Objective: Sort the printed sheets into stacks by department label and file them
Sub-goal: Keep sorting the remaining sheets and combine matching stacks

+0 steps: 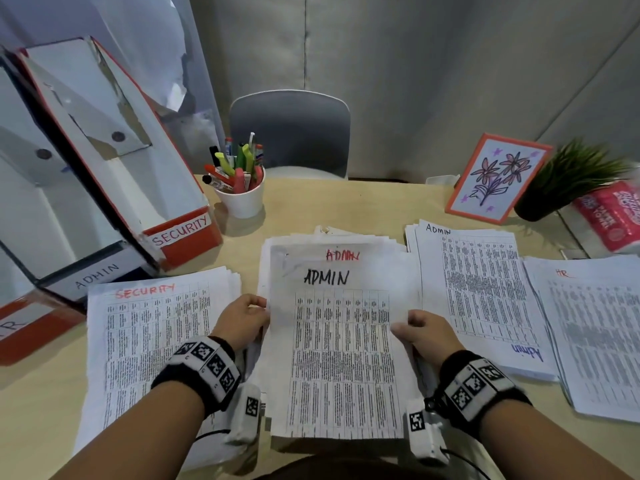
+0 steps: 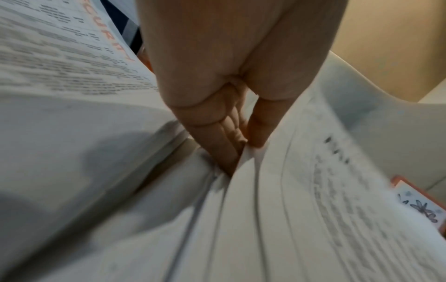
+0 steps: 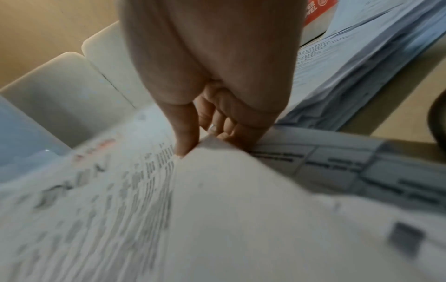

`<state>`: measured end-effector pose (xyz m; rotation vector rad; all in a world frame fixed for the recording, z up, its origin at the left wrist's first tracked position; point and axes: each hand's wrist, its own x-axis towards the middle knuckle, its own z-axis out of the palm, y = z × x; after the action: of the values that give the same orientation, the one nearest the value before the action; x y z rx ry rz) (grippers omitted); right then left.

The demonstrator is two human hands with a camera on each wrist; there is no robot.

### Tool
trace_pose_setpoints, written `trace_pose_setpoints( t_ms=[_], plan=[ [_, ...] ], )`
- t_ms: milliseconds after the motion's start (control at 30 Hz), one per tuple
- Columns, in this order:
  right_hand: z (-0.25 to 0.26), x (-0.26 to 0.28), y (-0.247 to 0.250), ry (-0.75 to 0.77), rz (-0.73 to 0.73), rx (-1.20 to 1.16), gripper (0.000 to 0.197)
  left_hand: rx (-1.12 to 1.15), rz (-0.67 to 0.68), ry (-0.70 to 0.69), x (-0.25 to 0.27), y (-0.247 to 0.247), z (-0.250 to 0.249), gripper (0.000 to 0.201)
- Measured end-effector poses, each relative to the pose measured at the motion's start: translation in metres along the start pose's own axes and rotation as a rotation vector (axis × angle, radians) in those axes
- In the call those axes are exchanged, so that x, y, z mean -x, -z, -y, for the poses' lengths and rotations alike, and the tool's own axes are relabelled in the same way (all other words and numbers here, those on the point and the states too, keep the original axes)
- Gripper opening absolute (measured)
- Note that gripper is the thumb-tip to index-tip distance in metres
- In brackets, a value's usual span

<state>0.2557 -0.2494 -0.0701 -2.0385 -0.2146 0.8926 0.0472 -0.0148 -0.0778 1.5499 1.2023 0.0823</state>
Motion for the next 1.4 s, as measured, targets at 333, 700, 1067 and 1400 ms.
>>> trace_pose_setpoints(
  t_ms=[333, 700, 1067, 1400],
  plan=[
    [0.010, 0.001, -0.014, -0.032, 0.014, 0.030, 0.007, -0.043, 0.166, -0.044, 0.011, -0.009, -0.006, 0.023],
    [0.026, 0.014, -0.006, -0.019, 0.175, 0.104, 0.019, 0.034, 0.215, -0.044, 0.022, 0.008, -0.006, 0.014],
    [0.078, 0.046, 0.019, 0.417, 0.094, 0.109, 0.024, -0.005, -0.011, -0.415, 0.051, 0.028, -0.064, 0.016],
    [0.096, 0.079, 0.011, 0.614, -0.112, 0.023, 0.008, 0.147, -0.029, -0.643, 0.072, 0.012, -0.070, 0.029]
  ],
)
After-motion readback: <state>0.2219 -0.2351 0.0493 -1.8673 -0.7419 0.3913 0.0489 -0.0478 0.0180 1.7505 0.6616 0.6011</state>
